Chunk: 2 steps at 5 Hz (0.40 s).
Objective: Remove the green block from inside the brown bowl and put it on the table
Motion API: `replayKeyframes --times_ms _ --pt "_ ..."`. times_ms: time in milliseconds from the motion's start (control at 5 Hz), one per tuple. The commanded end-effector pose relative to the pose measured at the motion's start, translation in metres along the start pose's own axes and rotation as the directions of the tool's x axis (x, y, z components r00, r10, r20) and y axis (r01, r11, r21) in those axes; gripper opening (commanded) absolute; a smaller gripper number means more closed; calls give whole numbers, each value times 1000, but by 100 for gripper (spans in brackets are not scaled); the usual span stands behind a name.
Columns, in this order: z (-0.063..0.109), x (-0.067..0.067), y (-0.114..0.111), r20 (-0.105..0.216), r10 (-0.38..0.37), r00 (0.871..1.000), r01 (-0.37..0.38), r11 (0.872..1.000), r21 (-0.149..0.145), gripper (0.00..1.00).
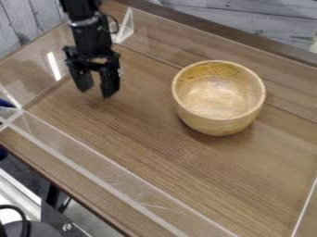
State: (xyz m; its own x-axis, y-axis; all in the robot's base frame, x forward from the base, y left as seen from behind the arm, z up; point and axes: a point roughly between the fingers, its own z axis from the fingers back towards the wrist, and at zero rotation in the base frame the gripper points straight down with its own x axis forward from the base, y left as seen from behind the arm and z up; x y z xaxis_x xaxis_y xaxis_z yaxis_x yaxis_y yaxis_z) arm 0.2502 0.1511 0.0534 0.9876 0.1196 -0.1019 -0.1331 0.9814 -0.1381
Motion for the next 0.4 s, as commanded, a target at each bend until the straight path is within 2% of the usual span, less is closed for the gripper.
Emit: replayKeyframes --times_ms 0,200 --pt "25 5 4 83 2 997 -5 999 35 100" --pt "24 5 4 81 4 997 -7 999 39 100"
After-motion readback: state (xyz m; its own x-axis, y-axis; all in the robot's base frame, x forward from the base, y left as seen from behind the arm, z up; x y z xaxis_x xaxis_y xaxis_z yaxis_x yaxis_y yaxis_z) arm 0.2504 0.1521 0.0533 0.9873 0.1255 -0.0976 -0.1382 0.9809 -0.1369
